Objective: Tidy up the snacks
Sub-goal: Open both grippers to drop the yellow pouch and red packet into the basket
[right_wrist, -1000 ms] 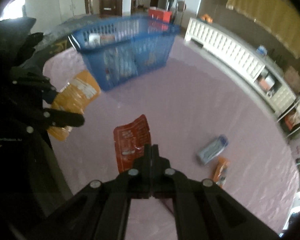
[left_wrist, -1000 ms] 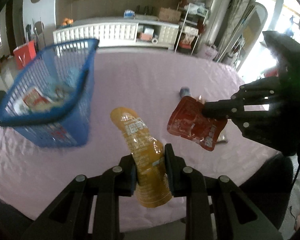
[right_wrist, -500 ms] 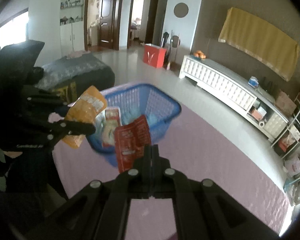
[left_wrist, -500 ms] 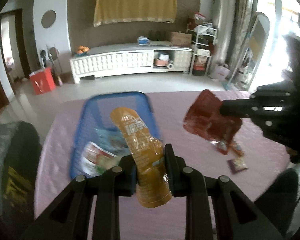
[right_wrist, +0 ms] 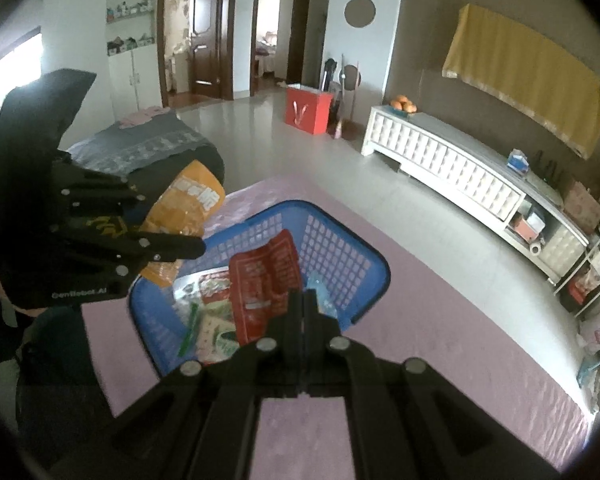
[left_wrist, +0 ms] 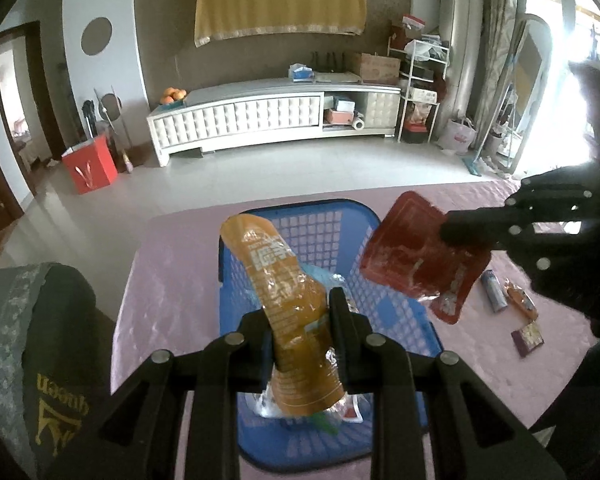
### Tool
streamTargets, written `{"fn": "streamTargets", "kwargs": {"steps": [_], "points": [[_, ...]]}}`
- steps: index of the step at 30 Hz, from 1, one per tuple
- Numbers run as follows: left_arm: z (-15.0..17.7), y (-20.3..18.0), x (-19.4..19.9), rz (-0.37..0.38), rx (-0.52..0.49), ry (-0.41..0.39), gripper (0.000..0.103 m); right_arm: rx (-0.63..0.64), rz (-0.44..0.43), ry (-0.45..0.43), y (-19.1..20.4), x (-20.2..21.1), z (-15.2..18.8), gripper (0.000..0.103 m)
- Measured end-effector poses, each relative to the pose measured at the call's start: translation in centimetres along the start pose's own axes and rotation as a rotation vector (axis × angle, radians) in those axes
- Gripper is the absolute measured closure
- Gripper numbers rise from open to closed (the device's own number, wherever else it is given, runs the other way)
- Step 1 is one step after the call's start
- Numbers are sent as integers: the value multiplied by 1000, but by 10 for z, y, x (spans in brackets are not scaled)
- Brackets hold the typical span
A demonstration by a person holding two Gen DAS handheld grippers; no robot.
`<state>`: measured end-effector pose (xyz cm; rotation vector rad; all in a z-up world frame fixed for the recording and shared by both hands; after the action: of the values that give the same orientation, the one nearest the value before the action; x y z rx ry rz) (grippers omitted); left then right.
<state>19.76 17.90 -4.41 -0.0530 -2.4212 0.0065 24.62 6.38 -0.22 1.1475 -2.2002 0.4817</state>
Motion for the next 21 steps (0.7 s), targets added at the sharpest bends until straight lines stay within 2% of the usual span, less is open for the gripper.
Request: {"fn": "streamTargets", "kwargs": {"steps": [7, 14, 16, 20, 21], "points": [[-5, 22, -43, 33, 4, 35, 81, -10, 50, 64, -3, -52, -12, 101], [-3, 32, -74, 47, -6, 74, 78, -12, 99, 136, -4, -84, -6, 101], [-4, 32, -79, 38, -20, 71, 73, -8, 124, 148, -5, -89, -4, 101], [-7, 28, -83, 49, -47, 65, 32, -28, 130, 164, -8, -90, -2, 101], [-8, 25, -81, 39, -64, 61, 31, -27, 130, 174, -8, -90, -2, 100]]}}
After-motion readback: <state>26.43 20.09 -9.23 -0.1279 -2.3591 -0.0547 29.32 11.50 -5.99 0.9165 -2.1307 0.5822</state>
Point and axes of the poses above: each gripper's, at about its wrist camera, not at the fingertips, and x roughly against the way its jaws point, y to its left, z to its underside, the point moved 2 cm from there along -x, roughly the way its jaws point, and after that the axes turned 5 degrees about -y, right-handed, at the moved point
